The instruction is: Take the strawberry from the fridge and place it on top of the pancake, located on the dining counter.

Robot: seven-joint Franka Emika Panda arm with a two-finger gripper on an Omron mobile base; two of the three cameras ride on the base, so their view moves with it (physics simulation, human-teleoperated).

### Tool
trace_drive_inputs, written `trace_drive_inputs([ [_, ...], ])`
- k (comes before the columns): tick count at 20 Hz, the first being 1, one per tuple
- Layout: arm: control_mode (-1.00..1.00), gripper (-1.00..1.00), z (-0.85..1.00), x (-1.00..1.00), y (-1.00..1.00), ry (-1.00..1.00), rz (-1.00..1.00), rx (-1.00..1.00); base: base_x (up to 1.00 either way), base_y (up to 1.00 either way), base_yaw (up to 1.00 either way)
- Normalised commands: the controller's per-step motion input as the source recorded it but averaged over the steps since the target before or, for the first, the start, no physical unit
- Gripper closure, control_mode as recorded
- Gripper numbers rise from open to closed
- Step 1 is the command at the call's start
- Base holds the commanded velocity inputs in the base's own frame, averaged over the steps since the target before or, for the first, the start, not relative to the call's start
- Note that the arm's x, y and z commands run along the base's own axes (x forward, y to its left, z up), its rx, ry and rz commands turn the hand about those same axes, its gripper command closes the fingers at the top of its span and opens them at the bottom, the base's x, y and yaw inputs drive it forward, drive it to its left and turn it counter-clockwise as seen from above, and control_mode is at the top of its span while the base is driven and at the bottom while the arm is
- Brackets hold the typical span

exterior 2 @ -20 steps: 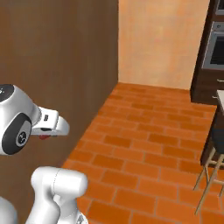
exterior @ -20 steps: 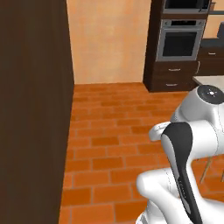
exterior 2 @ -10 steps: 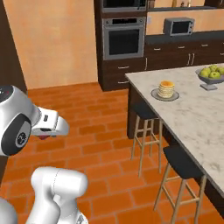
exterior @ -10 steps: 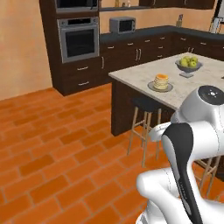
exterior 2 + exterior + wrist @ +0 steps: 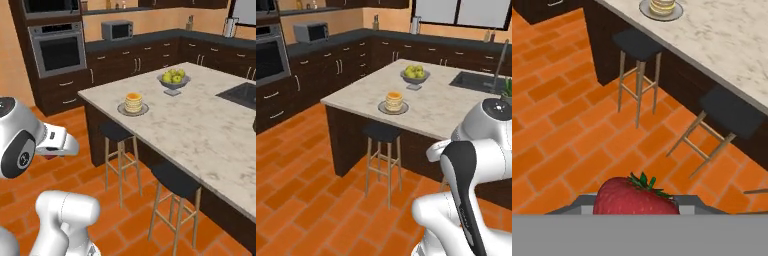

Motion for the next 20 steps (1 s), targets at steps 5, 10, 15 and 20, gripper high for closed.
trace_drive_inputs([
  [5, 1.0, 1.0, 0.0, 0.0, 0.0, 0.0, 0.0, 0.0, 0.73, 0.43, -0.69],
  [10, 1.0, 1.0, 0.0, 0.0, 0.0, 0.0, 0.0, 0.0, 0.61, 0.44, -0.77],
  [15, 1.0, 1.0, 0.0, 0.0, 0.0, 0.0, 0.0, 0.0, 0.55, 0.56, -0.67],
  [20, 1.0, 1.0, 0.0, 0.0, 0.0, 0.0, 0.0, 0.0, 0.37, 0.7, -0.32],
])
